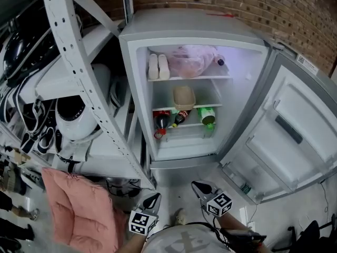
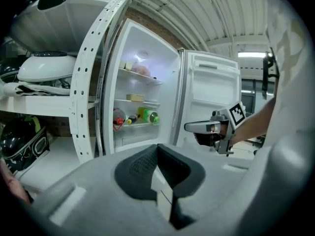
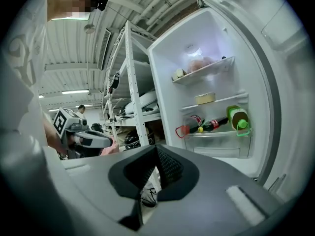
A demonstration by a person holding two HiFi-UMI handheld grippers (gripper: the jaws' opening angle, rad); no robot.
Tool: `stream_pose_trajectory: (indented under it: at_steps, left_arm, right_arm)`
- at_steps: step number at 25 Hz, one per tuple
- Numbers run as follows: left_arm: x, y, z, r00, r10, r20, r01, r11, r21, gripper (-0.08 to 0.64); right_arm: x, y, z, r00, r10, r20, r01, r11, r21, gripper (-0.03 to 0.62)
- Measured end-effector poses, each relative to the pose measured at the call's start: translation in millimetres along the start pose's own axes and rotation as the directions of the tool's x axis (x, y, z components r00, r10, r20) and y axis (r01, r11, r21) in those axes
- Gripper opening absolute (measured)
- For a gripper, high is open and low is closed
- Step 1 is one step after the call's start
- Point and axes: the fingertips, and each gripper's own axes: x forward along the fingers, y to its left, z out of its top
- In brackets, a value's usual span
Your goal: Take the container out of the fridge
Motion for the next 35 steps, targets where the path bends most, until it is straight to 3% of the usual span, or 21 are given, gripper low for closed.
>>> stream_pose_trajectory:
  at_steps: [17, 35]
  left_arm:
    - [85.2, 36.9, 49.5, 1.000, -0.021, 0.015, 0.021, 0.999, 0.025, 0.003]
    - [132.2, 60.5, 78.2, 0.977, -0.212, 0.012, 0.211, 0.974, 0.077, 0.003]
  right_arm:
    - [67.0, -76.5, 41.1, 1.000, 0.031, 0.001, -0.031, 0.996, -0.089, 0.003]
    - [115.9, -134.3, 90.2, 0.994, -0.109, 0.002, 0.106, 0.968, -0.228, 0.003]
